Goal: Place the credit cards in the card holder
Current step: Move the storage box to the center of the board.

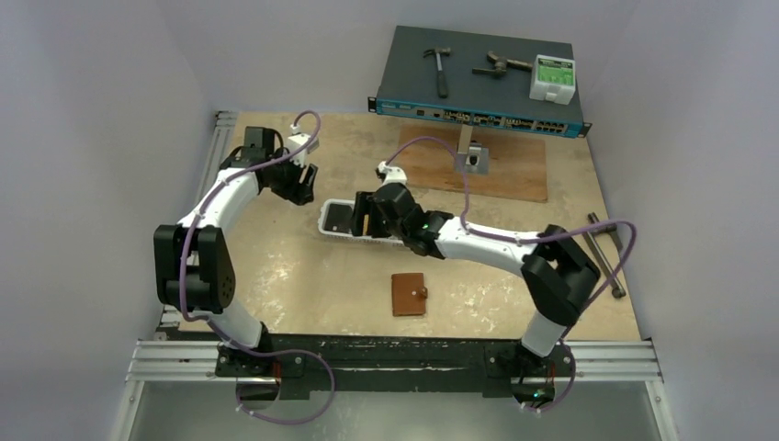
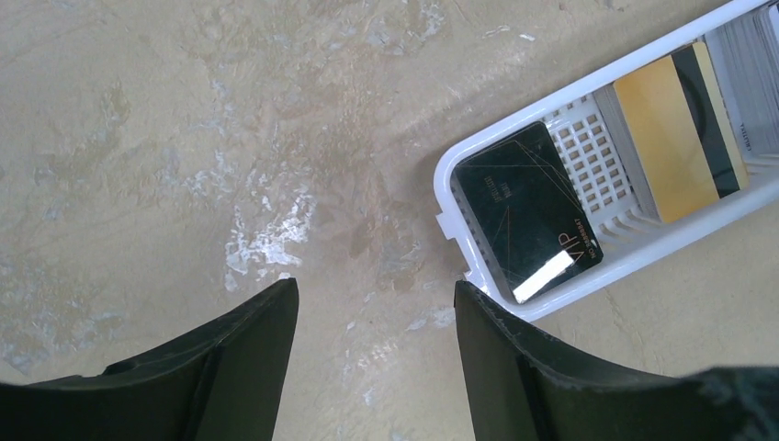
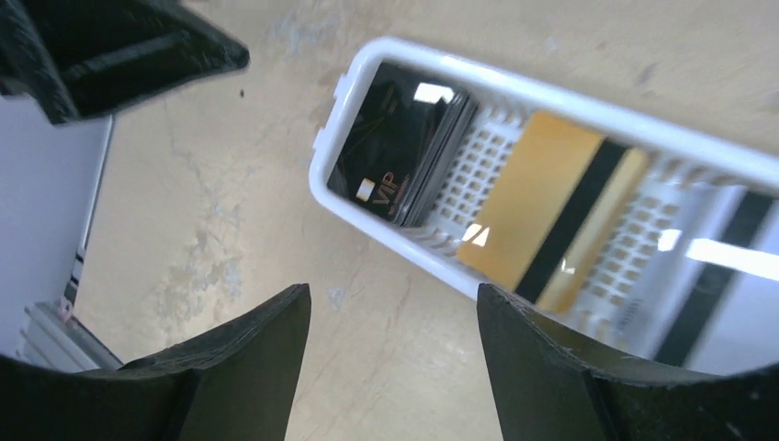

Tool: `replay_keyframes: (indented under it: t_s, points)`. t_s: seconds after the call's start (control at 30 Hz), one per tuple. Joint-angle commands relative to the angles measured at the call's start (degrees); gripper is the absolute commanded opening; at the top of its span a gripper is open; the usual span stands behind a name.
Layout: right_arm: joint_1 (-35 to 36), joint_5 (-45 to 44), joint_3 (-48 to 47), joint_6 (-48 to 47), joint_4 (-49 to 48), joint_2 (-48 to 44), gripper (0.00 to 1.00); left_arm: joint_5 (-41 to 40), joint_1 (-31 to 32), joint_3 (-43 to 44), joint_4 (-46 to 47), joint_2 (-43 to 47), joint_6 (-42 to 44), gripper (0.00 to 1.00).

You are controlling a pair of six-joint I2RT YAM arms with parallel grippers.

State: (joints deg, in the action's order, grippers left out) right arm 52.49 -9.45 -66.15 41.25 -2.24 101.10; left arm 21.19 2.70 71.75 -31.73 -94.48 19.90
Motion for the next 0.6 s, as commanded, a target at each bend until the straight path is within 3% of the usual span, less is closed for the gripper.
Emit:
replay_keyframes:
  t_s: [0.0, 0.23, 0.57]
  points:
    - [-3.42, -9.00, 1.96, -4.03, 5.05, -9.77, 0.68, -0.59, 1.56, -0.90, 2.02, 0.49, -2.23, 0.62]
    - [-11.62, -11.47, 7.26, -4.55, 7.83, -13.80, 0.65, 0.08, 3.86, 1.95, 1.28, -4.12, -6.26, 0.62]
    - [-18.35, -1.41, 14.12, -2.08, 0.48, -12.93, 0.61, 2.26, 3.98, 2.19, 2.28, -6.47, -10.09, 0.62]
